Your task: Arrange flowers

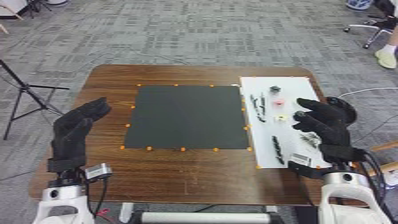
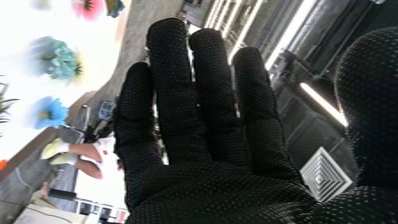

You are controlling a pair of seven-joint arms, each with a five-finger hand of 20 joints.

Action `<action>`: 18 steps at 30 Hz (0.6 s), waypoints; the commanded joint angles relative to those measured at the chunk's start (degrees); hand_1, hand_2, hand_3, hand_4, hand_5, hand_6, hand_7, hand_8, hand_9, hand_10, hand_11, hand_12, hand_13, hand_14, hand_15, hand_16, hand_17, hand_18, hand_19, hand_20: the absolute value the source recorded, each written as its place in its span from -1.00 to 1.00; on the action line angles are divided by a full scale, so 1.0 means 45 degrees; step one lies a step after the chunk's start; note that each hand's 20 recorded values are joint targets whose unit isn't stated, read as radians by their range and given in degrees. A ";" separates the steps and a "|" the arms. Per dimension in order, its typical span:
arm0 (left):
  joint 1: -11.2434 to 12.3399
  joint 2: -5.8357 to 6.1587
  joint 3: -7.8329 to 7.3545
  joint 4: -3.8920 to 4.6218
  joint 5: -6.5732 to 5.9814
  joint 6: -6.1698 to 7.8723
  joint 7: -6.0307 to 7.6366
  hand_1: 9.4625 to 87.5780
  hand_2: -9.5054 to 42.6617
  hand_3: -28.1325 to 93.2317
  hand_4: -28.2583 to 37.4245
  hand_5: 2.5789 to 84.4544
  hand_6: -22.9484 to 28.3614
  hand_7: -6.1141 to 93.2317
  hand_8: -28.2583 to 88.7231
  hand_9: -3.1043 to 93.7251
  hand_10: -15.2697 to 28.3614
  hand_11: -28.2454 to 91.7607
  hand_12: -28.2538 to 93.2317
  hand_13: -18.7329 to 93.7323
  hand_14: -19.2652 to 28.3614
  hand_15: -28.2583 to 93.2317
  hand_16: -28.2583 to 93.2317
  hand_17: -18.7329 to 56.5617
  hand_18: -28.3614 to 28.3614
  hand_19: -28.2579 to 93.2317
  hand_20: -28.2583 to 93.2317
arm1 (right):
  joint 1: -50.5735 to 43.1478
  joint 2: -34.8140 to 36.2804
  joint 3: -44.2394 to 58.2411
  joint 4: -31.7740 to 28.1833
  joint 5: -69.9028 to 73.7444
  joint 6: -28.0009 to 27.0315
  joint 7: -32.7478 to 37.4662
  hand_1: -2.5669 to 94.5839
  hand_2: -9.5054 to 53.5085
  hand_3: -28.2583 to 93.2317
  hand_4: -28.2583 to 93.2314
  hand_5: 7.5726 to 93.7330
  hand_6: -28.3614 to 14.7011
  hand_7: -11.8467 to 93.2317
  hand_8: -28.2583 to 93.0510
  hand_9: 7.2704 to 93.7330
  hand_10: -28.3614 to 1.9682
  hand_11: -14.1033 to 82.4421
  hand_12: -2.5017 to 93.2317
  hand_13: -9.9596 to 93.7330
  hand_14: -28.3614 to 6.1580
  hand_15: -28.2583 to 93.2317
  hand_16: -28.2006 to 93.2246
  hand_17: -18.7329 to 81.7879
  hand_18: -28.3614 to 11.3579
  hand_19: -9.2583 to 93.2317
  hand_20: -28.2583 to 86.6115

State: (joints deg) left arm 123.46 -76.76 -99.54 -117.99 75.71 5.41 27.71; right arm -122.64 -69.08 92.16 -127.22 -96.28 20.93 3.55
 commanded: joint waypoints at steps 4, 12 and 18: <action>-0.0107 -0.0196 0.0176 0.0131 0.0218 0.0153 -0.0026 -0.59 -1.00 0.57 -0.96 0.32 -0.08 -0.59 -0.64 0.25 0.36 -0.17 -0.30 0.25 0.62 0.05 -0.51 -0.13 0.58 0.07 0.08 | 0.0381 0.0481 -0.0992 0.0135 -0.1090 0.2932 0.0671 -0.32 -1.00 0.61 -0.83 0.00 0.21 -0.28 -0.69 0.23 -0.09 -0.08 -0.41 0.29 -0.17 0.22 -0.08 -0.20 -0.65 0.47 0.46; -0.0524 -0.0071 0.0376 0.0209 0.0711 0.0017 -0.0062 -0.56 -1.00 0.57 -0.94 0.33 -0.07 -0.57 -0.63 0.25 0.36 -0.15 -0.29 0.23 0.62 0.06 -0.52 -0.18 0.58 0.09 0.09 | 0.0253 0.0662 -0.0969 0.0062 -0.4739 0.2570 0.2859 -0.23 -1.00 0.57 -0.83 0.16 0.22 -0.15 -0.68 0.41 -0.02 0.14 -0.29 0.46 -0.08 0.49 -0.02 -0.02 -0.67 0.72 0.57; -0.0123 0.0060 0.0111 0.0028 0.0598 0.0081 -0.0209 -0.55 -1.00 0.57 -0.91 0.33 -0.07 -0.56 -0.64 0.25 0.36 -0.14 -0.29 0.22 0.62 0.07 -0.52 -0.20 0.57 0.09 0.09 | 0.0380 0.1264 -0.0825 -0.0348 -0.6211 0.0335 0.4121 -0.15 -1.00 0.53 -0.84 0.22 0.24 -0.02 -0.59 0.53 0.11 0.24 -0.17 0.58 0.06 0.59 0.08 0.12 -0.70 0.89 0.58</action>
State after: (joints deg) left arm 121.52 -77.13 -98.16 -116.98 78.35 5.42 27.41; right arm -121.11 -66.44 87.56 -126.69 -121.33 30.33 19.39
